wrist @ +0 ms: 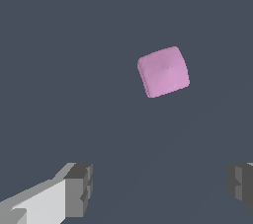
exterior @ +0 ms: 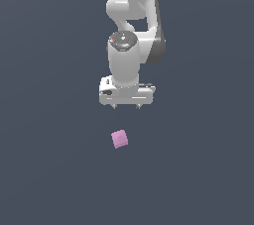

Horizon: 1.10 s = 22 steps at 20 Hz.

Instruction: Pick up the object and move it to a goal position.

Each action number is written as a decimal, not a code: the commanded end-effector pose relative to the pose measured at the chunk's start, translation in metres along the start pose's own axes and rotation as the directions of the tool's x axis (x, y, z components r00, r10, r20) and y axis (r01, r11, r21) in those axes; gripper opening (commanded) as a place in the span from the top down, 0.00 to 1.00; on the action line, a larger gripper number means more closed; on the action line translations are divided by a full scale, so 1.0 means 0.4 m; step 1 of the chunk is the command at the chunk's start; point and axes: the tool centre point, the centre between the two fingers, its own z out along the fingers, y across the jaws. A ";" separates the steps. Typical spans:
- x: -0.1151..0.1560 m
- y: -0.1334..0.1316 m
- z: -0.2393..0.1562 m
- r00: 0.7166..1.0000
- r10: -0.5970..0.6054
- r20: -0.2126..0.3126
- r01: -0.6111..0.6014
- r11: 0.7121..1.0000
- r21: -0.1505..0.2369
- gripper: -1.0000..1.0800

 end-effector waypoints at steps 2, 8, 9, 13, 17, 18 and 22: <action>0.001 -0.002 -0.001 1.000 -0.001 -0.001 0.001 1.000 0.000 0.04; 0.027 -0.071 -0.036 0.998 -0.050 -0.038 0.051 0.999 0.017 0.04; 0.029 -0.077 -0.039 0.998 -0.055 -0.041 0.055 0.998 0.019 0.04; 0.030 -0.075 -0.037 0.998 -0.054 -0.040 0.055 0.998 0.018 0.04; 0.041 -0.069 -0.029 0.997 -0.069 -0.039 0.070 0.997 0.015 0.04; 0.046 -0.065 -0.024 0.996 -0.075 -0.038 0.075 0.997 0.014 0.04; 0.072 -0.048 -0.001 0.994 -0.107 -0.033 0.107 0.994 0.008 0.04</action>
